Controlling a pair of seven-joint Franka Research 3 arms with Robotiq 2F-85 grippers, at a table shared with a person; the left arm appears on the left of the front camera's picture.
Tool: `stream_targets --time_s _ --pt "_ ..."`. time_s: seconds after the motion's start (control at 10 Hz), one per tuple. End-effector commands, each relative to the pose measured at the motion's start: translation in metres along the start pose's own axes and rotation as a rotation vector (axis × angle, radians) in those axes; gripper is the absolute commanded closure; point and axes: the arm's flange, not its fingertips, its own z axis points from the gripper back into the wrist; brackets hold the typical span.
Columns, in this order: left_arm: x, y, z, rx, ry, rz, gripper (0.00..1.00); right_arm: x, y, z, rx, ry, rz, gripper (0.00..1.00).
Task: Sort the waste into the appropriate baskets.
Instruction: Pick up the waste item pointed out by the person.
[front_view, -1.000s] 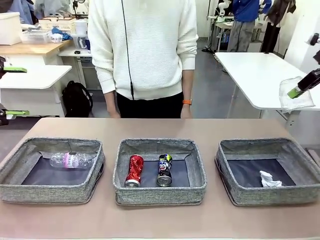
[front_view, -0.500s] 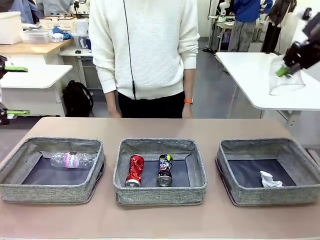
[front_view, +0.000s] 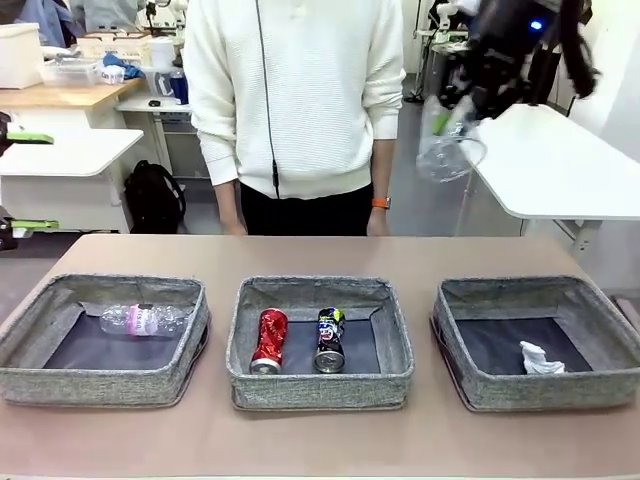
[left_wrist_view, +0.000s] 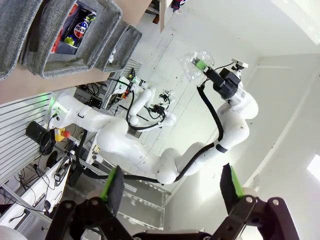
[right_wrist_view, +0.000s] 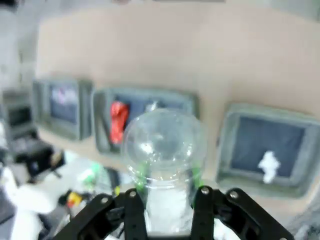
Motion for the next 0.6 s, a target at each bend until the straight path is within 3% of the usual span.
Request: stream_targets --time_s 0.0,0.2,0.5 --pt "-0.002 0.000 0.000 -0.017 0.011 -0.018 0.00 0.021 0.055 0.007 -0.065 0.169 0.076 0.63" --pt "-0.002 0.000 0.000 -0.017 0.011 -0.018 0.00 0.029 0.110 0.004 -0.087 0.291 0.149 0.63" --pt "-0.002 0.000 0.000 -0.017 0.011 -0.018 0.00 0.033 0.169 0.014 -0.154 0.312 0.202 0.63"
